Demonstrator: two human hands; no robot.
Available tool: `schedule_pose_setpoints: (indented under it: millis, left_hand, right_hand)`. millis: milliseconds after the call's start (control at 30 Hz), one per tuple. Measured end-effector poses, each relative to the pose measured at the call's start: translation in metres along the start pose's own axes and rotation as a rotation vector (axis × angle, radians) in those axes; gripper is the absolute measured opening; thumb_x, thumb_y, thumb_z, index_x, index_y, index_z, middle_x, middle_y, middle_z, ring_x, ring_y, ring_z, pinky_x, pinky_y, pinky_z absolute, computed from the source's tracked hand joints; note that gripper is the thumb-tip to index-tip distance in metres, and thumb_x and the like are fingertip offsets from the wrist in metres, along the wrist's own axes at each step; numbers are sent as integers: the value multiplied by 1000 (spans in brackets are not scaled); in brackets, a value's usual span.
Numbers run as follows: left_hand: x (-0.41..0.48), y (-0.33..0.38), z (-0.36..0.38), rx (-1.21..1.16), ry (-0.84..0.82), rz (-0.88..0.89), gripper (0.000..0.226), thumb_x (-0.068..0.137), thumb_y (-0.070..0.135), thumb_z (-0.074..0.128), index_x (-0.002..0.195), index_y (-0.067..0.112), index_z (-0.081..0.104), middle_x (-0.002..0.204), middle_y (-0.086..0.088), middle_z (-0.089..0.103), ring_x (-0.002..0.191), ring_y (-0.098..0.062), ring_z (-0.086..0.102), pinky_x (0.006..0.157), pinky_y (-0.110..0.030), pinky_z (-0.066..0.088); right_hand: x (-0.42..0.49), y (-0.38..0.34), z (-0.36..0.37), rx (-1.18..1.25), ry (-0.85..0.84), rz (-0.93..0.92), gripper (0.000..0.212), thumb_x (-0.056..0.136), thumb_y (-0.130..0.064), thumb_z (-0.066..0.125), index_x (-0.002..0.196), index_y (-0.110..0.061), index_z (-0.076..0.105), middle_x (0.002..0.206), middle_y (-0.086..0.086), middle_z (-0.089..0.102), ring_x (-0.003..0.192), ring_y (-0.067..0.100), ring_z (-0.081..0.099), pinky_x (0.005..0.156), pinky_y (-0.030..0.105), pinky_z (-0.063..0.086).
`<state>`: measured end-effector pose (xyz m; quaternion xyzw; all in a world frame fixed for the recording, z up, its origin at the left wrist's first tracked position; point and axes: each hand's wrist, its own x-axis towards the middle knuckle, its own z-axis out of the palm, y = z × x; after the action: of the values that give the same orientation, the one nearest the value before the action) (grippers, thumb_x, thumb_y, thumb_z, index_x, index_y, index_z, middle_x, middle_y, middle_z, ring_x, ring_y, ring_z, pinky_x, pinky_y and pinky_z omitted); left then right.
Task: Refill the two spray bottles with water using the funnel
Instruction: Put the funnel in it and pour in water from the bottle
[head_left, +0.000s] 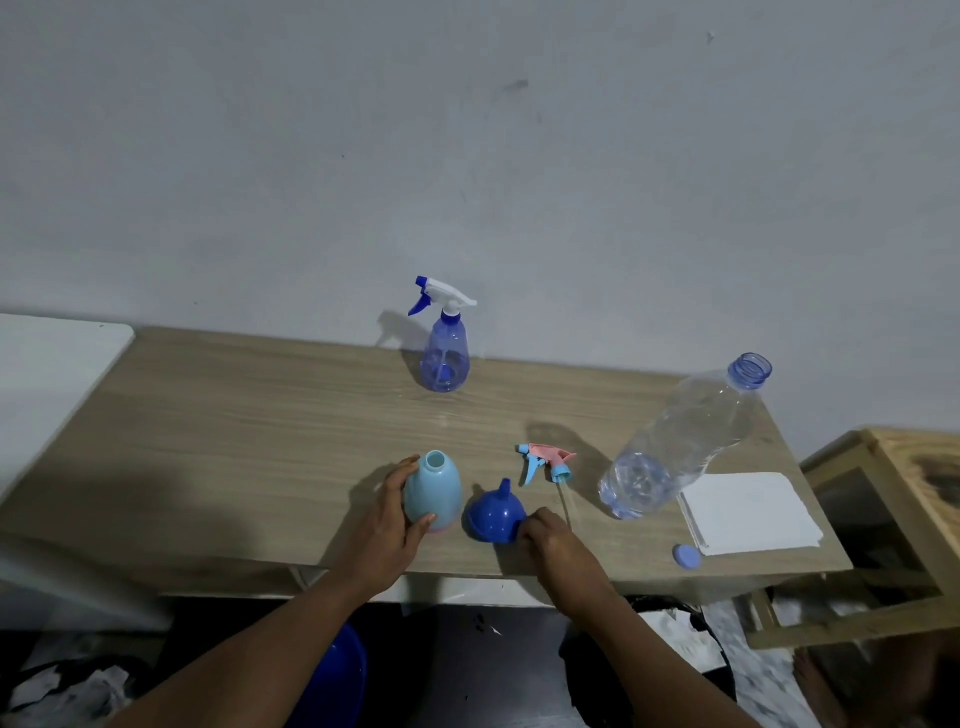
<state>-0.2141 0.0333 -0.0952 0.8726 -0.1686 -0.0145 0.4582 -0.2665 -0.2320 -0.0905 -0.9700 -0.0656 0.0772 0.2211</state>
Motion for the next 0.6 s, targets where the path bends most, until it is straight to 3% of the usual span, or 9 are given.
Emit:
schedule_pose_setpoints:
  millis: [67,167,233,300,333,400,467,600]
  left_hand:
    - [1,1,0,-5,-1,-13,72,90,20,69,148,17,25,155,-3,35,130,-23,51,102,-31,46]
    - [0,5,-1,-17,0,-42,71,90,20,69,147,14,27,156,-1,34,130,-20,50,98,-19,41]
    - [0,8,-3,-20,6,-61,70,91,20,69,147,13,29,155,0,36,128,-17,50,96,-10,38]
    - [-1,11,-5,-40,19,-57,66,91,19,69,145,16,32,150,-1,42,123,-12,50,93,-3,38]
    - [-2,11,-5,-59,22,-59,65,90,22,69,143,24,32,146,0,46,121,-10,52,94,-7,42]
    - [-2,1,-3,-93,40,-102,63,88,35,67,136,47,29,136,2,52,115,-11,58,93,-31,52]
    - [-2,-9,-1,-126,38,-140,59,84,47,65,131,56,30,129,2,55,110,-14,62,89,-44,55]
    - [-3,-8,0,-159,71,-160,58,86,34,70,127,55,35,131,1,52,109,-6,62,88,-44,57]
  right_hand:
    - [2,-12,-17,112,87,41,12,100,-16,50,98,-22,61,102,-5,57,87,8,53,77,23,45]
    - [4,-34,-47,343,290,105,25,100,-13,52,81,-29,57,79,-9,60,71,6,56,66,20,44]
    - [7,-50,-65,561,419,145,22,100,-8,54,83,-18,63,72,-3,64,64,7,57,63,18,47]
    - [14,-63,-81,898,490,187,14,99,-4,55,92,0,67,73,13,66,63,12,58,66,23,53]
    - [18,-69,-86,1050,493,204,13,99,-3,55,97,4,66,72,16,64,63,15,57,66,28,53]
    - [25,-79,-92,1264,457,241,14,100,-3,53,102,4,66,68,12,61,61,17,55,67,33,50]
    - [31,-92,-95,1456,409,271,15,101,-2,50,99,-1,65,66,7,60,59,15,53,64,27,51]
    - [43,-107,-96,1715,356,326,15,101,-1,48,98,-2,63,69,6,61,59,10,55,58,20,53]
